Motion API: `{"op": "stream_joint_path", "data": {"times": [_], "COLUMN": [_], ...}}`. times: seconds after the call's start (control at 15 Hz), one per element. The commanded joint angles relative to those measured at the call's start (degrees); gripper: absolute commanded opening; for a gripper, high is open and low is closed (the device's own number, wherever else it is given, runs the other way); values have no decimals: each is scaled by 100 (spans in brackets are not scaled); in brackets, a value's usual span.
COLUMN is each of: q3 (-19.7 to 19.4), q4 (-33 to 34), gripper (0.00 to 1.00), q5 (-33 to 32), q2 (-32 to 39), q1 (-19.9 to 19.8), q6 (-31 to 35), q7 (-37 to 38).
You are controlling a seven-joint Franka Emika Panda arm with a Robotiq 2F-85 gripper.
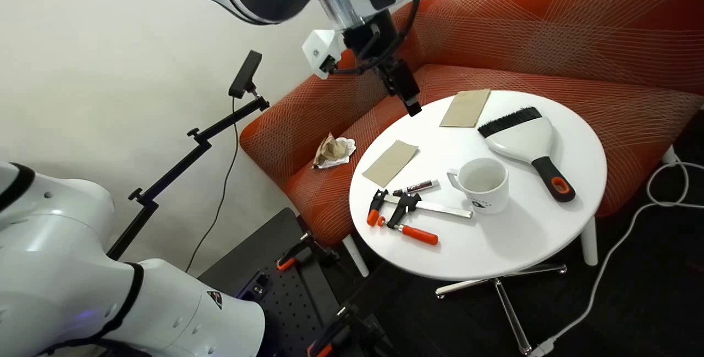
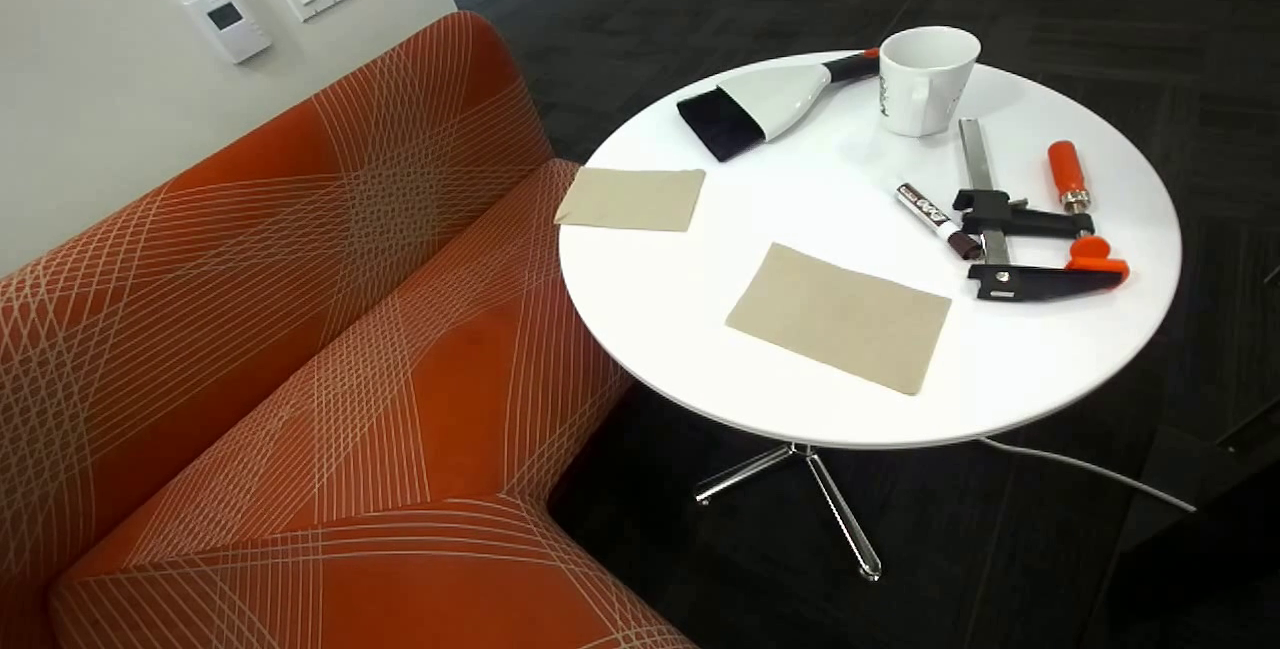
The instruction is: Move the mug slightly to the left
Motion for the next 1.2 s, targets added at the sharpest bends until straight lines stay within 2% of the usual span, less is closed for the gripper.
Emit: {"op": "stream_joint_path", "data": {"times": [0.0,0.53,1.13], "q3": [-57,-161,-369], "q4": [351,841,1387], "gripper": [100,100,100], "q5": [286,777,724], "q2": [693,1941,2924], "q1": [45,48,182], "q6": [356,1187,1457], "q7": [200,164,444]}}
